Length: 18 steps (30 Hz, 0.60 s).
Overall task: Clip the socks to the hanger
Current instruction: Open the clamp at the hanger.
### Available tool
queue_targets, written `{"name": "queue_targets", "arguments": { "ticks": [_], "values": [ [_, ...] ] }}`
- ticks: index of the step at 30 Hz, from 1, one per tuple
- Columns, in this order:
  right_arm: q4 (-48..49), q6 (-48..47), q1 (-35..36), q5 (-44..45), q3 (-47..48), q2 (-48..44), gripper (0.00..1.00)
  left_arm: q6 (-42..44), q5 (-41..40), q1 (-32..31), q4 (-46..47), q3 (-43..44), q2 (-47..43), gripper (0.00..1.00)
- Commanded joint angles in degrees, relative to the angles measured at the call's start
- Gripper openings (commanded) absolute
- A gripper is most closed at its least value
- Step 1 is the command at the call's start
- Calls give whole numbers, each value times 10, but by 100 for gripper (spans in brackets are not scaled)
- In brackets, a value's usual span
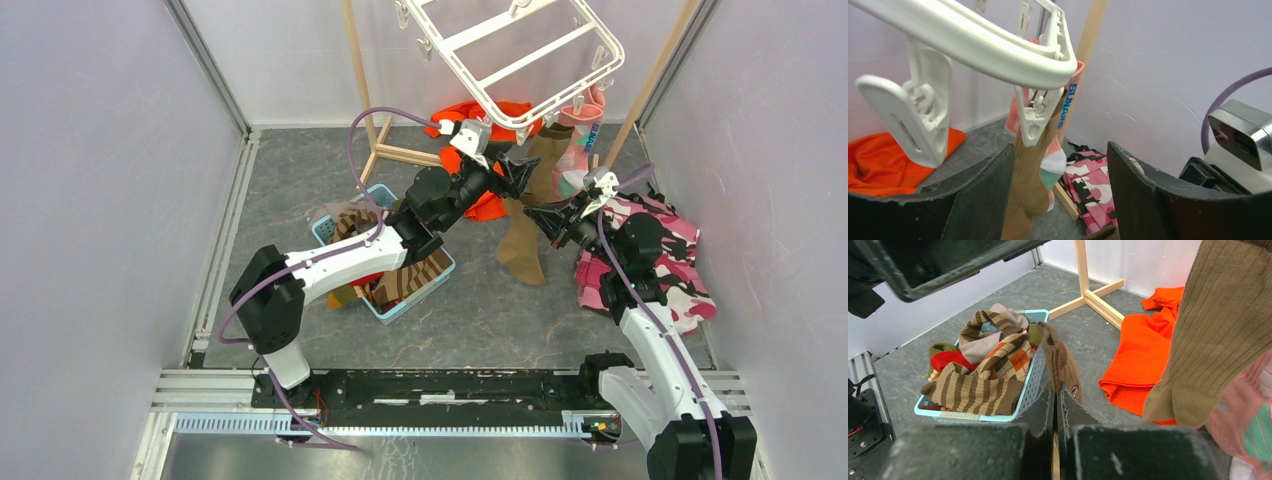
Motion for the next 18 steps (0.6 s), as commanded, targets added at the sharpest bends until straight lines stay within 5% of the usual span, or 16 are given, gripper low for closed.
{"name": "queue_targets", "arguments": {
  "ticks": [1,18],
  "values": [
    [11,7,-2,12,0,-9,0,59,-35,-1,28,38,11,73],
    [10,9,-2,9,1,-9,0,78,-53,-1,39,114,62,61]
  ]
}}
